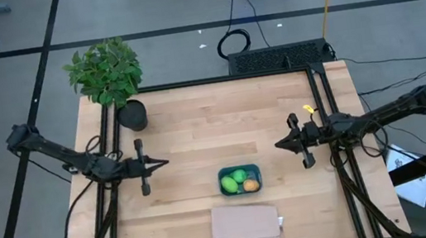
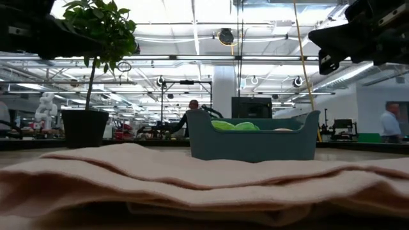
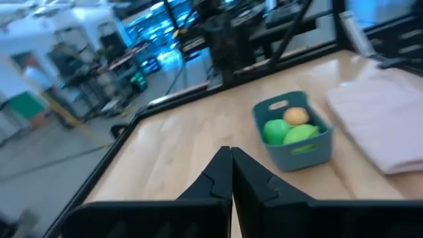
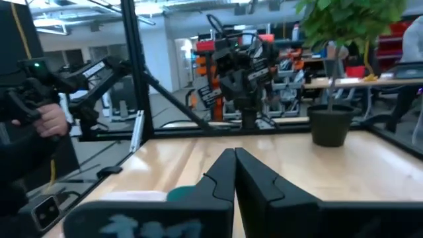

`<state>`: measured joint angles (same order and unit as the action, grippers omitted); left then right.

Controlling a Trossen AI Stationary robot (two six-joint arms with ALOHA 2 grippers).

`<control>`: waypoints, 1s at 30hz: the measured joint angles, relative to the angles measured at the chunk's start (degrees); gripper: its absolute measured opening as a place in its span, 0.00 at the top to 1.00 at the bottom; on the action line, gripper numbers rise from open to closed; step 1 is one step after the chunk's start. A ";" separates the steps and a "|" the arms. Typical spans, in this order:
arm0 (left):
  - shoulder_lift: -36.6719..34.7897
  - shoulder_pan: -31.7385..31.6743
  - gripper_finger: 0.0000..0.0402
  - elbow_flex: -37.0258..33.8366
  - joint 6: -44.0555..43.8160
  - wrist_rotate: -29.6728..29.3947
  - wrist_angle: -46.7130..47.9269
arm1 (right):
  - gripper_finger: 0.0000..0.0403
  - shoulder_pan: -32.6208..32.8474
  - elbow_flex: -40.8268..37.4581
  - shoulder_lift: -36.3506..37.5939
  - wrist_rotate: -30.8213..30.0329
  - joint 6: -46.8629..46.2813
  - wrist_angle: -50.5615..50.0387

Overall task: Pick and placing Produce into tupperware
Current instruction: Return to Home Position

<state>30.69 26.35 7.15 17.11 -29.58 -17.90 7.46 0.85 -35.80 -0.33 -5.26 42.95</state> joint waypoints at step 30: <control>-28.04 -12.37 1.00 -0.04 -1.13 20.25 23.70 | 1.00 0.00 -0.05 12.00 -2.65 0.83 -8.84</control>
<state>2.65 13.98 7.11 15.99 -9.33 5.79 7.46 0.80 -23.81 -2.98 -4.43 34.12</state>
